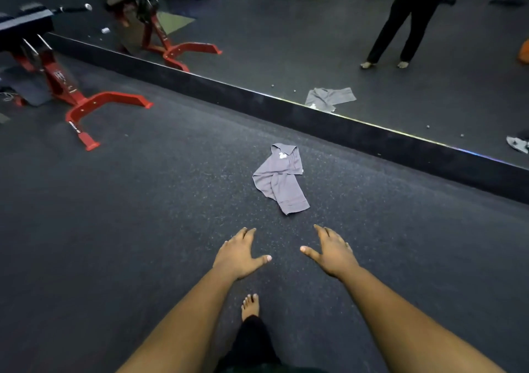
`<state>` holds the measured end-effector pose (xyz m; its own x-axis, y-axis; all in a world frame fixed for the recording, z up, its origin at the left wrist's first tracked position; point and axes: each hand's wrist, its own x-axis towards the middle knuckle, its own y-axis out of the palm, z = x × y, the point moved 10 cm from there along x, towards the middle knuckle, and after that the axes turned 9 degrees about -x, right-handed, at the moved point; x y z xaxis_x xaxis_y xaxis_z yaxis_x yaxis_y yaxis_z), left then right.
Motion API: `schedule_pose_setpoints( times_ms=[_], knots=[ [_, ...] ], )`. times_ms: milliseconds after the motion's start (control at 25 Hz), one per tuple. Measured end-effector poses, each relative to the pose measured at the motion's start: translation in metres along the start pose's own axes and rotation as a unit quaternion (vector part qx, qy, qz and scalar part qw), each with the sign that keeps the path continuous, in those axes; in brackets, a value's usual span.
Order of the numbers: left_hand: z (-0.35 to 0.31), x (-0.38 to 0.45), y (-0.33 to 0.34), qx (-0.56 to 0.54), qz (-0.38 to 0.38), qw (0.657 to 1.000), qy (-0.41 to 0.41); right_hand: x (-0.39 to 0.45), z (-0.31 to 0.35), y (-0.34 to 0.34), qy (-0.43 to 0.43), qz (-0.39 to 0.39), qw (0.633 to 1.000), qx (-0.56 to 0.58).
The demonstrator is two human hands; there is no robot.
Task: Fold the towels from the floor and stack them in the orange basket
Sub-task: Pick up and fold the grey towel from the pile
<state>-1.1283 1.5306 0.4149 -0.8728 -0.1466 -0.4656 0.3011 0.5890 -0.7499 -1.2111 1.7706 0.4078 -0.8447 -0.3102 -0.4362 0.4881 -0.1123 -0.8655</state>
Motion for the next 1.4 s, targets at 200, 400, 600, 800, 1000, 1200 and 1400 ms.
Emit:
schedule_pose_setpoints(
  times_ms=[200, 400, 600, 800, 1000, 1200, 1400],
  knots=[
    [0.021, 0.121, -0.048, 0.03, 0.068, 0.997, 0.0, 0.112, 0.022, -0.018, 0.033, 0.04, 0.999, 0.013],
    [0.009, 0.246, -0.067, 0.045, 0.125, 0.991, 0.004, 0.223, 0.015, -0.021, 0.063, 0.075, 0.994, 0.043],
    [0.017, 0.41, -0.018, 0.032, 0.167, 0.985, -0.023, 0.378, -0.029, 0.033, 0.106, 0.12, 0.985, 0.066],
    [0.087, 0.585, 0.103, 0.02, 0.201, 0.976, -0.08, 0.55, -0.092, 0.175, 0.166, 0.197, 0.961, 0.104],
    [0.172, 0.727, 0.226, 0.07, 0.246, 0.963, -0.09, 0.679, -0.149, 0.331, 0.247, 0.222, 0.932, 0.144],
    [0.229, 0.813, 0.305, 0.11, 0.286, 0.951, -0.048, 0.748, -0.177, 0.464, 0.35, 0.209, 0.887, 0.217],
    [0.253, 0.833, 0.31, 0.134, 0.303, 0.943, -0.029, 0.77, -0.178, 0.493, 0.437, 0.136, 0.816, 0.354]
  ],
)
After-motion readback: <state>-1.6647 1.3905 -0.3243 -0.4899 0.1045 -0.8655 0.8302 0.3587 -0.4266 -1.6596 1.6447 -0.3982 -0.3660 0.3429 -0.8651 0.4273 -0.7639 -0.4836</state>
